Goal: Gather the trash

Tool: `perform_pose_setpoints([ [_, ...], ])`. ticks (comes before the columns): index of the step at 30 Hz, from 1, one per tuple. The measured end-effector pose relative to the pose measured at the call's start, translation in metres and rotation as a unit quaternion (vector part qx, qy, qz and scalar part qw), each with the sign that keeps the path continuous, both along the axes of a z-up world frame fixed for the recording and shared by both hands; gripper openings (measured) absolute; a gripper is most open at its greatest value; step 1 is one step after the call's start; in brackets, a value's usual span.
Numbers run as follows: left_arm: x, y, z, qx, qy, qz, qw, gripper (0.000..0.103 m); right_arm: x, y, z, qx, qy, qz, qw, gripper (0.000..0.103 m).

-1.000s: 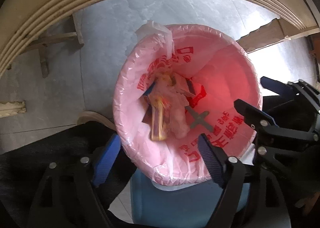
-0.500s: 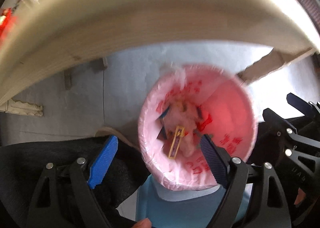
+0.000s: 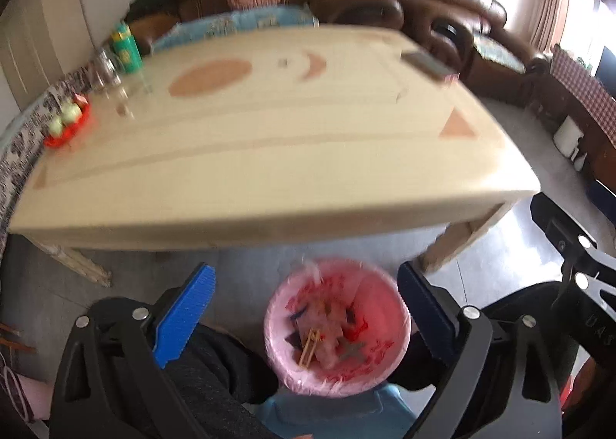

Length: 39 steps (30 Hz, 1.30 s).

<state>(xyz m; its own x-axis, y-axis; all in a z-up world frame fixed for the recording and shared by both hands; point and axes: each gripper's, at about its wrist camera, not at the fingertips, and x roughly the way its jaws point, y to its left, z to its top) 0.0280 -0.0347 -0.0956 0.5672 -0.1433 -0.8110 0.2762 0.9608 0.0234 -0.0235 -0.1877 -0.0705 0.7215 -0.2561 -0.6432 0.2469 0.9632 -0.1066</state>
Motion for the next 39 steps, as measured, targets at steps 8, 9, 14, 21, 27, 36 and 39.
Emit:
perform_pose_setpoints([
  [8, -0.03, 0.004, 0.068, -0.002, -0.082, 0.018, 0.9965, 0.095, -0.029, -0.004, 0.055, -0.008, -0.063, -0.013, 0.998, 0.093],
  [9, -0.033, 0.005, 0.073, -0.005, -0.09, 0.019, 0.9957, 0.095, -0.032, -0.004, 0.059, -0.008, -0.068, -0.014, 0.998, 0.093],
  [14, -0.049, 0.007, 0.093, -0.015, -0.115, 0.018, 0.9931, 0.095, -0.05, 0.0, 0.078, -0.023, -0.092, -0.017, 0.995, 0.095],
  [21, -0.061, 0.012, 0.109, -0.026, -0.135, 0.03, 0.9901, 0.096, -0.063, 0.007, 0.091, -0.024, -0.112, -0.02, 0.993, 0.096],
  [27, -0.068, 0.014, 0.114, -0.031, -0.139, 0.034, 0.9892, 0.096, -0.07, 0.013, 0.095, -0.025, -0.121, -0.016, 0.992, 0.096],
  [36, -0.071, 0.017, 0.117, -0.033, -0.142, 0.036, 0.9886, 0.096, -0.077, 0.016, 0.097, -0.03, -0.127, -0.018, 0.991, 0.096],
  [39, -0.072, 0.017, 0.119, -0.033, -0.143, 0.039, 0.9884, 0.096, -0.078, 0.016, 0.097, -0.029, -0.128, -0.019, 0.991, 0.096],
])
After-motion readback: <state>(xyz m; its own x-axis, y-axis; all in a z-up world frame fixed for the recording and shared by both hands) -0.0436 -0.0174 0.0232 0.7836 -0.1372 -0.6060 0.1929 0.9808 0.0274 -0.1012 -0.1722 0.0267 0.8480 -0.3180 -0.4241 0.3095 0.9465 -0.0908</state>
